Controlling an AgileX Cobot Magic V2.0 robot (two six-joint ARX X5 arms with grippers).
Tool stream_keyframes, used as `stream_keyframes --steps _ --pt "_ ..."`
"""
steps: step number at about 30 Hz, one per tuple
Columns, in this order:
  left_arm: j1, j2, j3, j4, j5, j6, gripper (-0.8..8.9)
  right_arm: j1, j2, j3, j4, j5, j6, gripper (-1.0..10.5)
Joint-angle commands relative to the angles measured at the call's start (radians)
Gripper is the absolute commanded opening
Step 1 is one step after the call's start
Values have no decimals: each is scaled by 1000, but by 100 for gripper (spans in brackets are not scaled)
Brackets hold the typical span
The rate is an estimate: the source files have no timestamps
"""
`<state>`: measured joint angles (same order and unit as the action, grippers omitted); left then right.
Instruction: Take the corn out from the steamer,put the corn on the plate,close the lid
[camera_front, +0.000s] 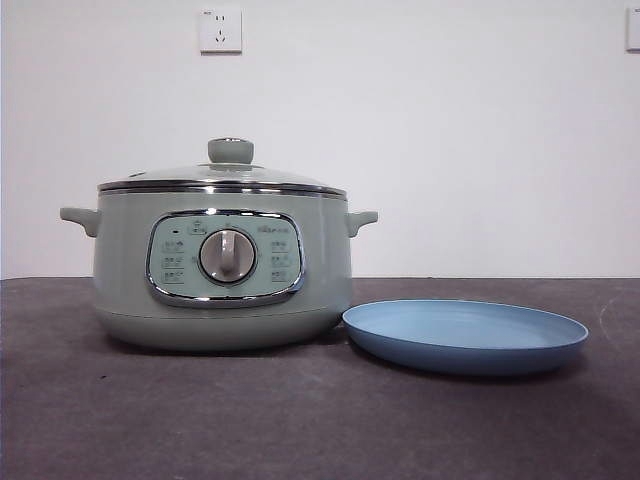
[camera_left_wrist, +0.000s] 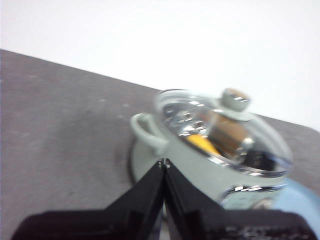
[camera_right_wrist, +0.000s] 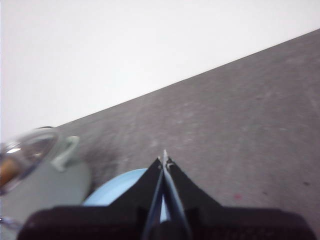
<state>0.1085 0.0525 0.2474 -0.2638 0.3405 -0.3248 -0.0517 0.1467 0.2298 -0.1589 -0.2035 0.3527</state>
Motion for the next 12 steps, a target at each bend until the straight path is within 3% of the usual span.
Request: stream_keyframes --steps 1,7,12 --pt "3 46 61 -4 46 -15 -6 2 79 80 8 -57 -2 -12" --pt "3 208 224 -46 169 21 -6 2 288 288 -33 -239 -49 -11" --pt "3 357 359 -91 275 84 -7 2 452 494 -171 -380 -134 -11"
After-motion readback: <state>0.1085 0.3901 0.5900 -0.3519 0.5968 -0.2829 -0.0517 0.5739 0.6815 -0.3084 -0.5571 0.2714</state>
